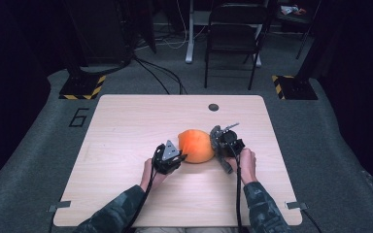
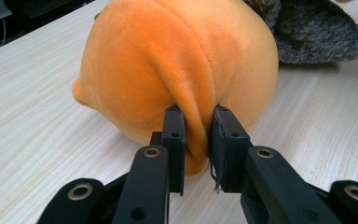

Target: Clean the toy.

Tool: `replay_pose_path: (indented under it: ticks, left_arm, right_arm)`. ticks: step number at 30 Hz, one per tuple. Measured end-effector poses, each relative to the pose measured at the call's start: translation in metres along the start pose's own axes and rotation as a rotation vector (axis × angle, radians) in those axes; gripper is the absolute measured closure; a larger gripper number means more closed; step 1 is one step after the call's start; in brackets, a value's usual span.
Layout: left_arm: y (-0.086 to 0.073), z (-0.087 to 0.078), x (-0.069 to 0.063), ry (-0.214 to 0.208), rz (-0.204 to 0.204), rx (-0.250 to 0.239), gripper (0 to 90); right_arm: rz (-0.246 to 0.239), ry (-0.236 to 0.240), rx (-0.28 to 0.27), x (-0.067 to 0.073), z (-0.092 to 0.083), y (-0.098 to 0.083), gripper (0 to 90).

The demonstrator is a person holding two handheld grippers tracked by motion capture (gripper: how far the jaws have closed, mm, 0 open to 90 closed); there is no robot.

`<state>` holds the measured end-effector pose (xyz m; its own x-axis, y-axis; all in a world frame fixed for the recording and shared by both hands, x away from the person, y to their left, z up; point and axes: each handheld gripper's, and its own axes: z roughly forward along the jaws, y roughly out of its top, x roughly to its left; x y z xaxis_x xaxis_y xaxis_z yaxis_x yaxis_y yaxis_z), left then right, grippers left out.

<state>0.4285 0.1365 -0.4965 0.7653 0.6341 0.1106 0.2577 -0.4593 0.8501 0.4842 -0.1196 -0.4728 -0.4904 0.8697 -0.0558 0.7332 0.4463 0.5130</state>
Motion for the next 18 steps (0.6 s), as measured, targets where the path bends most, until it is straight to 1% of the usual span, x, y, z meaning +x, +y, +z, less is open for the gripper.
replay_pose_path:
  ticks: [2, 3, 4, 6, 7, 9, 11, 12, 13, 14, 15, 16, 17, 18]
  left_arm:
    - [0.000, 0.000, 0.001, 0.000, -0.001, 0.001, 76.9]
    - [0.000, 0.000, 0.002, 0.002, -0.003, 0.002, 76.8]
    - [-0.001, 0.000, 0.002, 0.000, -0.013, -0.002, 76.8]
    - [-0.001, 0.000, 0.003, 0.003, -0.010, 0.001, 76.7]
    - [-0.001, 0.000, 0.003, 0.001, -0.015, 0.001, 76.7]
    - [-0.002, 0.000, 0.004, 0.005, -0.025, -0.002, 76.5]
    - [-0.002, 0.000, 0.005, 0.008, -0.028, 0.001, 76.4]
    - [-0.002, 0.000, 0.006, 0.008, -0.034, 0.000, 76.3]
    - [-0.003, 0.000, 0.007, 0.010, -0.037, 0.002, 76.3]
    - [-0.003, 0.000, 0.008, 0.008, -0.041, 0.002, 76.2]
    - [-0.003, -0.001, 0.009, 0.006, -0.040, 0.004, 76.1]
    - [-0.003, 0.000, 0.009, 0.009, -0.041, 0.002, 76.1]
    - [-0.003, 0.000, 0.009, 0.010, -0.041, 0.003, 76.0]
    - [-0.003, 0.000, 0.009, 0.010, -0.042, 0.001, 76.0]
  right_arm:
    - [-0.001, -0.007, 0.020, -0.002, 0.005, -0.001, 73.5]
    - [0.005, -0.001, 0.028, -0.003, 0.007, -0.002, 73.5]
    - [0.007, -0.006, 0.033, -0.004, 0.009, -0.003, 73.5]
    - [0.007, -0.003, 0.043, -0.005, 0.011, -0.004, 73.5]
    - [0.017, -0.001, 0.046, -0.005, 0.011, -0.004, 73.5]
    - [0.007, -0.012, 0.043, -0.007, 0.009, -0.004, 73.5]
    - [0.011, -0.020, 0.028, -0.007, 0.003, -0.002, 73.5]
    - [0.008, -0.034, 0.014, -0.007, -0.001, -0.002, 73.5]
    - [0.016, -0.037, -0.009, -0.006, -0.007, 0.000, 73.5]
    - [0.020, -0.029, -0.018, -0.006, -0.012, 0.001, 73.5]
    - [0.020, -0.018, -0.043, -0.007, -0.019, 0.004, 73.5]
    - [0.025, -0.006, -0.088, -0.006, -0.027, 0.006, 73.6]
    - [0.014, 0.003, -0.137, -0.003, -0.036, 0.009, 73.6]
    - [0.013, 0.021, -0.153, 0.000, -0.040, 0.011, 73.5]
